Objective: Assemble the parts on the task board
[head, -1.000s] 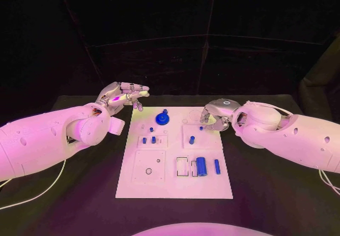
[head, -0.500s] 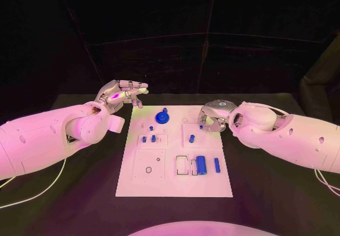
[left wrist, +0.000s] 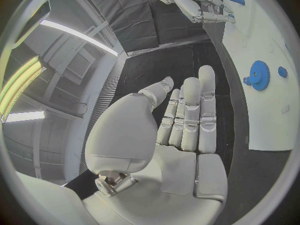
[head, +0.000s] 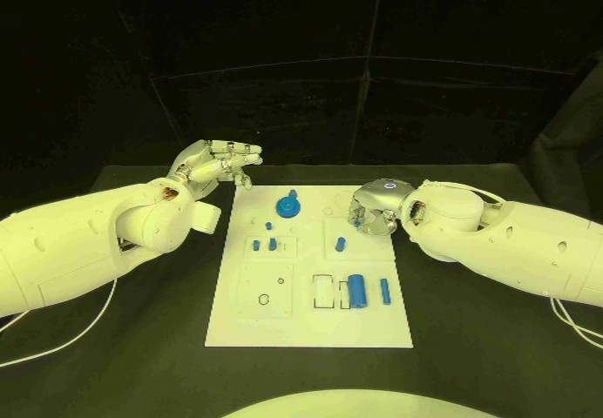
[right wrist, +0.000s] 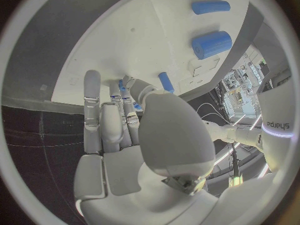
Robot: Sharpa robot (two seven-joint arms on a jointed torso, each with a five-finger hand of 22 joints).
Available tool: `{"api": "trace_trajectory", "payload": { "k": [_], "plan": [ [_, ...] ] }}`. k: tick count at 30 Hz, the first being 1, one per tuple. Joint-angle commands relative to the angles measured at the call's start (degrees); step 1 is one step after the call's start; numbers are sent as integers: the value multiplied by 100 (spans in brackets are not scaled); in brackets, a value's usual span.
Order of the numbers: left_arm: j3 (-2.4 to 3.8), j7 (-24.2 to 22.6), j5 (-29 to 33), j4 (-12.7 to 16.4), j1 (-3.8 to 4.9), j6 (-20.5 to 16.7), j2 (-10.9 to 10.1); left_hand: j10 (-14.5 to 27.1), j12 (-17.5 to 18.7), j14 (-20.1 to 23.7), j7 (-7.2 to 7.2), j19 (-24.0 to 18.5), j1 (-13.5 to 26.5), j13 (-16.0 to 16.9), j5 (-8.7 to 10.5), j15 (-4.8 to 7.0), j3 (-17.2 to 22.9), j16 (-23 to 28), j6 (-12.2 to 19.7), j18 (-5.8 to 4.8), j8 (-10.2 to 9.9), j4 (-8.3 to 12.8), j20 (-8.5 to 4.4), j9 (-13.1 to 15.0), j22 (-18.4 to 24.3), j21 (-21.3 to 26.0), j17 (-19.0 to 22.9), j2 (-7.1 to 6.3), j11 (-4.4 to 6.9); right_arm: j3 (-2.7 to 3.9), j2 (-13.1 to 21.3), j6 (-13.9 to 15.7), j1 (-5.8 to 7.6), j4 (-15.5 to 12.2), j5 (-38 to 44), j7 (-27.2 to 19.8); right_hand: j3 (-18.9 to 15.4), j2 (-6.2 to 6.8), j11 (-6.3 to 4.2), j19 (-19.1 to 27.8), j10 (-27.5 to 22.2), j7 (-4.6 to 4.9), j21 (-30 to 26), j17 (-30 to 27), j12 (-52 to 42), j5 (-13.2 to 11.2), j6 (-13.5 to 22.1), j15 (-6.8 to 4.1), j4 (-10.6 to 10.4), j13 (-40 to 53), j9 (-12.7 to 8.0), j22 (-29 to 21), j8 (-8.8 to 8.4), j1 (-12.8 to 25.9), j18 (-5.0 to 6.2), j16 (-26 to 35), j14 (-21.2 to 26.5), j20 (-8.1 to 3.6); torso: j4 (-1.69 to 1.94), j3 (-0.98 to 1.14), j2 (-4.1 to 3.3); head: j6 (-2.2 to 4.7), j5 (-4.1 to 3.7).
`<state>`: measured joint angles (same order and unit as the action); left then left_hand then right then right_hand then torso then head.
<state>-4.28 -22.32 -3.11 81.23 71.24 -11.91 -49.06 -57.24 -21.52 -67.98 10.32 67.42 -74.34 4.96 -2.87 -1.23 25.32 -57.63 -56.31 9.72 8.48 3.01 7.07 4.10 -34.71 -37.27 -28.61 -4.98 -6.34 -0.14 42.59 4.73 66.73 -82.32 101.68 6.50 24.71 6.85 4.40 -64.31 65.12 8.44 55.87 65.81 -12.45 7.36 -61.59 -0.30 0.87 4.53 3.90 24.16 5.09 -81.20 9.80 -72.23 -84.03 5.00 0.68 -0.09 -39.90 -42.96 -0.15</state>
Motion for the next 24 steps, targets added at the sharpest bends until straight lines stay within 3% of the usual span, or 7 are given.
{"api": "trace_trajectory", "payload": {
  "k": [1,7,12,24],
  "plan": [
    [4,-38,35,0,9,1,8,-14,-39,39,4,-17,-1,2,-10,-6,41,34,-56,81,39,1,-8,-8,7,20,8,44,12,-14,-24,-205,-17,42,42,-47,77,-52,5,45,53,-4,37,23,28,-40,-69,-15,19,-30,10,14,-24,12,79,-34,-184,6,3,1,3,-5,-15],
    [4,-26,35,-3,9,3,7,-14,-39,39,4,-17,-1,2,-10,-6,41,34,-56,81,39,1,-8,-8,7,20,8,44,12,-16,-49,-215,-38,81,112,6,324,-159,-28,52,202,-24,123,130,20,-174,-221,-56,159,-52,26,66,14,-66,83,-125,-204,-4,-4,1,0,-14,-8],
    [4,-17,35,-6,9,9,7,-14,-39,39,4,-17,-1,2,-10,-6,41,34,-56,81,39,1,-8,-8,7,20,8,44,12,-16,-54,-59,-54,71,215,46,493,-265,-70,64,341,-56,194,195,-2,-393,-356,-84,227,-42,41,109,53,-49,84,-186,-217,-26,-6,1,4,-16,-4],
    [4,-9,34,-43,9,9,-8,-5,-51,46,10,-17,6,0,-8,-9,39,36,-52,79,43,4,-8,-10,16,30,22,42,6,-13,113,599,-66,-251,212,107,617,-249,-65,60,360,-48,286,248,52,-429,-376,-81,261,-54,28,198,22,93,71,-239,-226,-29,-9,1,11,-20,18]
  ]
}}
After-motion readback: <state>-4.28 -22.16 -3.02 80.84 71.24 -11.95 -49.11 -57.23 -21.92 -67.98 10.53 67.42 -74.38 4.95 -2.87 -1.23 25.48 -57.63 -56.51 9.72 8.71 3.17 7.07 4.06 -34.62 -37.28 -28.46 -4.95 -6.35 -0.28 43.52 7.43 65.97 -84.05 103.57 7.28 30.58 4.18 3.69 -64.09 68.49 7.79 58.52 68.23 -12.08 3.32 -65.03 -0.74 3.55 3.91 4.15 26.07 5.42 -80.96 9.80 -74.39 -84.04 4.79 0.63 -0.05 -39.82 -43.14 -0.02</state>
